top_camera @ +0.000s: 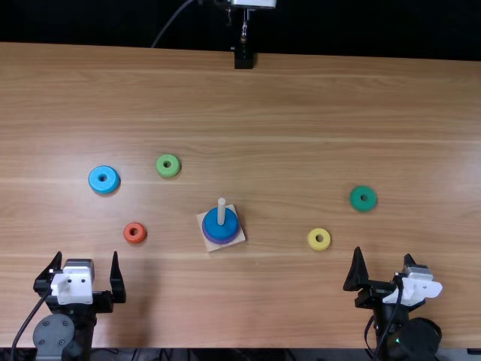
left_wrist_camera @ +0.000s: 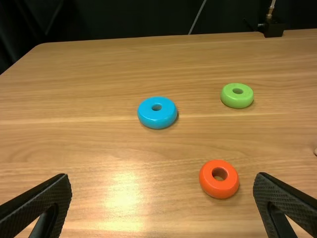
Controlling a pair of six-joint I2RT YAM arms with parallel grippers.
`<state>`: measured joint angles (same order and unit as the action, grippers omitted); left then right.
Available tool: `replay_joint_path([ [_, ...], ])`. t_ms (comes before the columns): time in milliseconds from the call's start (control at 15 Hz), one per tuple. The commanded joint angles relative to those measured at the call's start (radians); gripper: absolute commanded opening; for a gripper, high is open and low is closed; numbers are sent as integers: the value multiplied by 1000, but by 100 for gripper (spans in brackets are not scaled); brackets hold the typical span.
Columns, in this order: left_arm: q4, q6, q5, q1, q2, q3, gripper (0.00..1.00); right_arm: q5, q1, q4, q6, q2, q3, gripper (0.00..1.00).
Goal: Build the Hanoi tower: stack the rings onto the peg from bottom to top in this color order: purple, dark blue, light blue, dark green, light green, yellow, orange.
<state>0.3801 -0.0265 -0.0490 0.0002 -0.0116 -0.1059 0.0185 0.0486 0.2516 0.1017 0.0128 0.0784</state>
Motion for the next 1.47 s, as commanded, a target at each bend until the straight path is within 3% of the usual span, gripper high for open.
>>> replay_joint_path([
  [0, 80, -8, -4, 4, 12, 106, 100, 9, 13, 70, -6, -13, -63, 100],
  [933, 56, -10, -1, 7, 12, 106, 100, 9, 13, 70, -6, -13, -63, 100],
  [1133, -23, -10, -3, 4, 12, -84, 100, 9, 13, 70, -6, -13, -63, 100],
  [1400, -23, -25, -10, 3, -162, -310, 100, 9, 13, 70, -6, -13, -63, 100],
])
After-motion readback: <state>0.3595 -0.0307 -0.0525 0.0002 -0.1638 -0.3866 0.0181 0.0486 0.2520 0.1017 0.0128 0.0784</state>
